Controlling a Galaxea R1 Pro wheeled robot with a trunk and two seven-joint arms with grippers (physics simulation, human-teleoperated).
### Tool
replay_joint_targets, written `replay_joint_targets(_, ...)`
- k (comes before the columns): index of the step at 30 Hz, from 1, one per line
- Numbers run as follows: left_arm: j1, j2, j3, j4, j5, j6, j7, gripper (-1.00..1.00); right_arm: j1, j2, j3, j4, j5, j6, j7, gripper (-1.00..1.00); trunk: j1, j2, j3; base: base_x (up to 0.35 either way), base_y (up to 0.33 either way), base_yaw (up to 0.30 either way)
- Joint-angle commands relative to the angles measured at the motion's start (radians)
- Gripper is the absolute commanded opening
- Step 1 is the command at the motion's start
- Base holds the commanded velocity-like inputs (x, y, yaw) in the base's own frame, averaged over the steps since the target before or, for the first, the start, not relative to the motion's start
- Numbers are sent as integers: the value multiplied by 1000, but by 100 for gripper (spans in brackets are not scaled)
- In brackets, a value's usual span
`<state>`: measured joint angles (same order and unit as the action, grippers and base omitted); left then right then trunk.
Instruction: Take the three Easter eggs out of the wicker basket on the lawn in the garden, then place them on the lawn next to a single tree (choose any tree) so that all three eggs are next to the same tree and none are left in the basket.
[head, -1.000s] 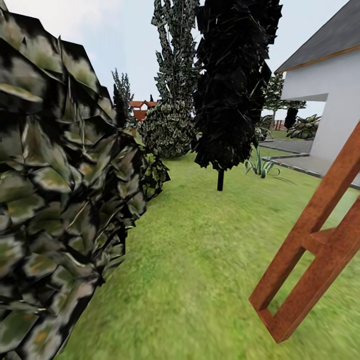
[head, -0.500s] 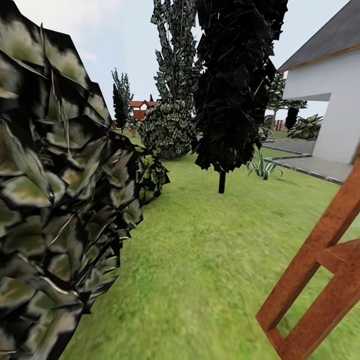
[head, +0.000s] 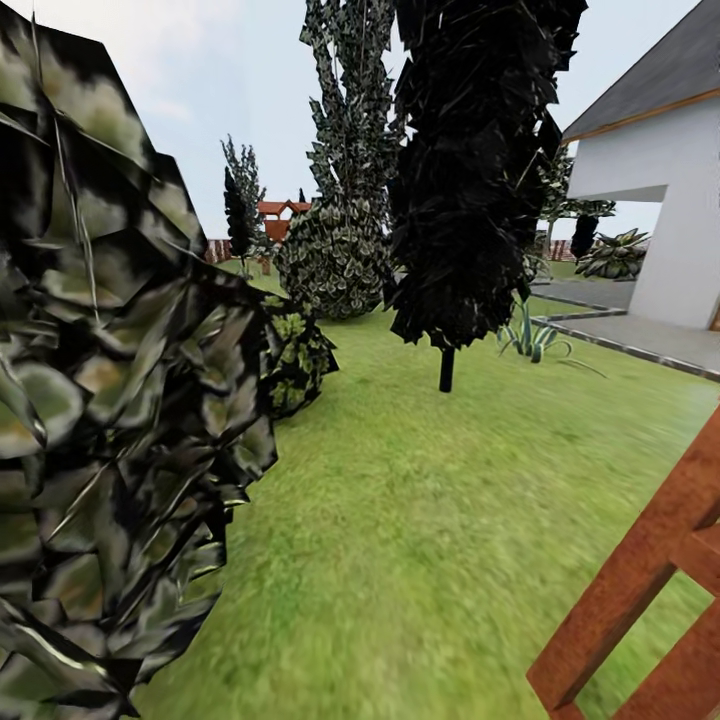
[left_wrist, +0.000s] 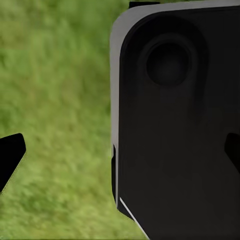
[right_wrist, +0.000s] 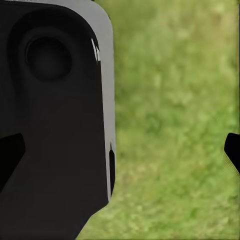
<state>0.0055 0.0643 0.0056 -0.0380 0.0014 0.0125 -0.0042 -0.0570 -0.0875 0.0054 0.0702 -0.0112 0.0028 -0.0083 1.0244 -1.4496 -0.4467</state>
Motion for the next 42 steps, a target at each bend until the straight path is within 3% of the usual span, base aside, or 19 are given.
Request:
replay_joint_targets(1,1,0,1,-2,0,1,0,100,-1,0,1,2,-1,0,-1,100,1,0,-1,334,0,-78)
replay_joint_targets(42,1,0,1,-3,0,1,0,100,-1,9,1,0,-1,0,-1,100,1,0,-4,334,0,-24)
